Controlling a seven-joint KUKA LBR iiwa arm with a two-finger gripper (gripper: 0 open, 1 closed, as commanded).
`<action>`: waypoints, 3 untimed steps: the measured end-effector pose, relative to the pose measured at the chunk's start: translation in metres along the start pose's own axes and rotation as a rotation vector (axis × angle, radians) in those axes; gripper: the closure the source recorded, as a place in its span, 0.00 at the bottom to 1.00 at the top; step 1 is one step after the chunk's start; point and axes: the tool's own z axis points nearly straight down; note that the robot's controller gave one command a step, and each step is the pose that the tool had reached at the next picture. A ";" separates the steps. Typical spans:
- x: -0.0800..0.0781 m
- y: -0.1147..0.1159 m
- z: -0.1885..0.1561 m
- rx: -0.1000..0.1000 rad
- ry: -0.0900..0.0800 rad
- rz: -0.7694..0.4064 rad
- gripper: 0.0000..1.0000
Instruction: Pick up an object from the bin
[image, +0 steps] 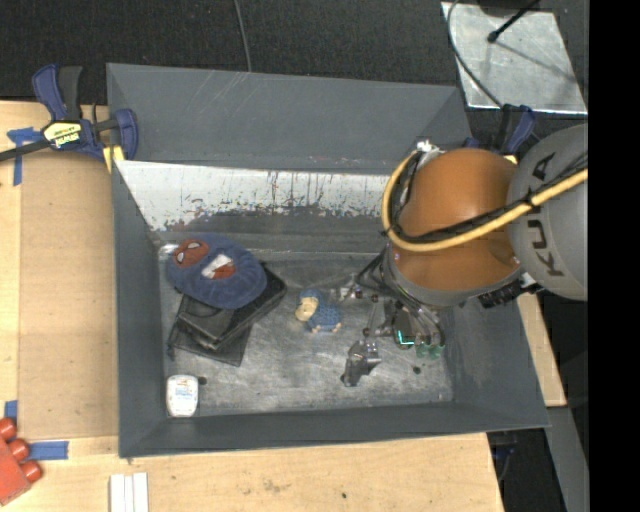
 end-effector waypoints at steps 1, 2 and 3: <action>-0.031 0.011 0.114 -0.006 -0.026 0.161 0.00; -0.042 0.009 0.109 -0.009 -0.071 0.166 1.00; -0.050 -0.006 -0.009 -0.001 -0.018 0.104 1.00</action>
Offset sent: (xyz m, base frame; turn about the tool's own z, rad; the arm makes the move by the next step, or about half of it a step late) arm 0.0237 0.0104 -0.1235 0.1617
